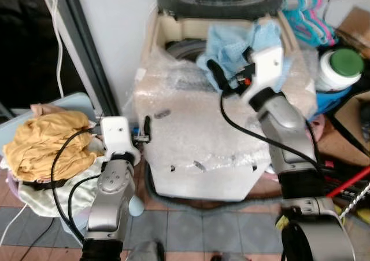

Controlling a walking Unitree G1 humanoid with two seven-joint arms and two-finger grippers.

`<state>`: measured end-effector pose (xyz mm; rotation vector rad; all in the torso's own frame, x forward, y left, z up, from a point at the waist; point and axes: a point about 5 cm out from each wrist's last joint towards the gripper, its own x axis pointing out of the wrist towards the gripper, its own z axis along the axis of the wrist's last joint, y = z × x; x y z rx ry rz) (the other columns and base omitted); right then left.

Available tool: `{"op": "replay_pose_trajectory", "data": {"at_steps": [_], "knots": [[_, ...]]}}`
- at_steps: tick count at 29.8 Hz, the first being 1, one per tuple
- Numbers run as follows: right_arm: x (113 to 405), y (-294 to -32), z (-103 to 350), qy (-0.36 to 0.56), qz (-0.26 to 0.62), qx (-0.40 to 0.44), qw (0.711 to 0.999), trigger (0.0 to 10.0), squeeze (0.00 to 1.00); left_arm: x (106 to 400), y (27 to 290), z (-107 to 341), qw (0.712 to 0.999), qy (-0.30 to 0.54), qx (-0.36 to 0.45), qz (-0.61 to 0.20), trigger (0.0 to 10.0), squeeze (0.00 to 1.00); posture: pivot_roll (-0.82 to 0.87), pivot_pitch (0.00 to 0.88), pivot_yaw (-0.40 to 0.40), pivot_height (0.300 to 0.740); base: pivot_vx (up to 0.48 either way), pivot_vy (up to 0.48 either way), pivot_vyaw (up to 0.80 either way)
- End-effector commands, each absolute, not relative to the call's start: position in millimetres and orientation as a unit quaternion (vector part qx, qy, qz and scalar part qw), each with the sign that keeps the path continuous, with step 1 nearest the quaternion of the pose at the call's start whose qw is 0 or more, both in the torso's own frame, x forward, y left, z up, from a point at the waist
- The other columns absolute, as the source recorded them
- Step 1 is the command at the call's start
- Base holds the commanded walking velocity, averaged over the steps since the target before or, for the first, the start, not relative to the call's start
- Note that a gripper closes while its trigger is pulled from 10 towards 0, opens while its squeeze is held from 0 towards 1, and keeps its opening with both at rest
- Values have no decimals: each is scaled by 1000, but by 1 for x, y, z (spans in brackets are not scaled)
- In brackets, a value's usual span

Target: Clothes washing

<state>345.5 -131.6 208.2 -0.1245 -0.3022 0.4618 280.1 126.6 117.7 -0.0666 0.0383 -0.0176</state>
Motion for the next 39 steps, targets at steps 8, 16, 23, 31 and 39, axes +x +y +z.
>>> {"op": "replay_pose_trajectory", "data": {"at_steps": [8,16,23,31,39], "knots": [[343,-132,210,-143,215,-121,959,10000,24,280,134,117,999,19,-44,11,10000,0,-42,0,32,740,233,0,350],[353,-181,217,-113,179,-168,963,10000,0,278,132,115,999,22,-42,9,10000,0,-46,0,26,740,0,0,0],[332,-193,205,-73,250,-211,942,10000,0,278,132,115,999,24,-43,11,10000,0,-46,0,25,740,0,0,0],[352,-204,173,76,285,-270,917,10000,0,281,129,116,999,24,-42,2,10000,0,-49,0,29,740,0,0,0],[403,-151,256,-111,150,-167,968,10000,0,280,127,116,999,22,-40,8,10000,0,-22,0,16,740,0,0,0]]}}
